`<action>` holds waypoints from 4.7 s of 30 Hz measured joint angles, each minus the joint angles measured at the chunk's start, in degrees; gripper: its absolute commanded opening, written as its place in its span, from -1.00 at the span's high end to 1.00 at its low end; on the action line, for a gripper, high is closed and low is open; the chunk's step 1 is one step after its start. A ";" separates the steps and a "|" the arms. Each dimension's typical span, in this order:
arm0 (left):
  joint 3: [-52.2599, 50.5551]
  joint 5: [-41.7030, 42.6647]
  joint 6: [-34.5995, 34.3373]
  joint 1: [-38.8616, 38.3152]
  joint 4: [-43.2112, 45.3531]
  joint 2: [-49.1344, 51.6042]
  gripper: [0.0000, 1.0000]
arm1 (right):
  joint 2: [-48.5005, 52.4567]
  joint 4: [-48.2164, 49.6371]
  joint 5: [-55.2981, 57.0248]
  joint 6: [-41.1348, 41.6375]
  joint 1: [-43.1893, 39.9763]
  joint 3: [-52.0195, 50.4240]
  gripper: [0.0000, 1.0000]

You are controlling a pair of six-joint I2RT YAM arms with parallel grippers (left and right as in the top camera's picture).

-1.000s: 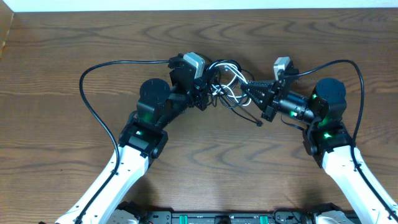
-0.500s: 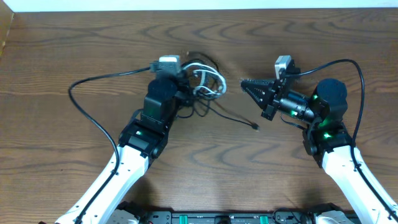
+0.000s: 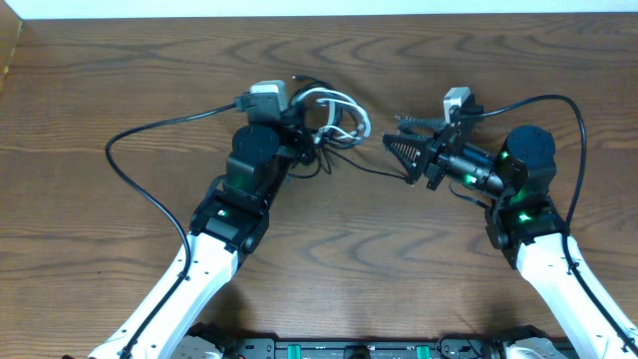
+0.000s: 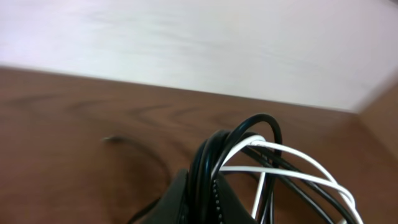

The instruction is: Untangle cables

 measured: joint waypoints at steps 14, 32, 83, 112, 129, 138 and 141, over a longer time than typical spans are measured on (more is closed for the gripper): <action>0.00 19.63 6.69 -0.09 3.82 0.00 0.85 | 0.00 -0.31 0.31 0.24 0.00 0.00 0.57; 0.02 4.22 6.01 -0.48 -6.25 0.00 0.85 | 0.00 2.73 0.04 2.16 0.00 0.00 0.98; 0.07 5.31 -5.31 -0.28 -4.22 0.02 0.85 | 0.00 0.70 1.62 -0.46 0.68 0.00 0.98; 0.04 0.20 -5.35 -0.11 -4.35 0.04 0.85 | 0.00 0.61 -0.70 -3.48 1.70 0.00 0.27; 0.04 2.14 -6.67 -0.11 8.26 0.04 0.85 | 0.00 -4.07 3.61 -6.51 1.79 0.00 0.36; 0.04 2.19 -9.73 -0.11 11.23 0.04 0.85 | 0.00 -2.75 8.28 -2.25 2.40 0.00 -0.07; 0.04 2.12 -9.81 -0.11 12.41 0.04 0.85 | 0.00 -1.07 10.25 0.22 4.00 0.00 -0.09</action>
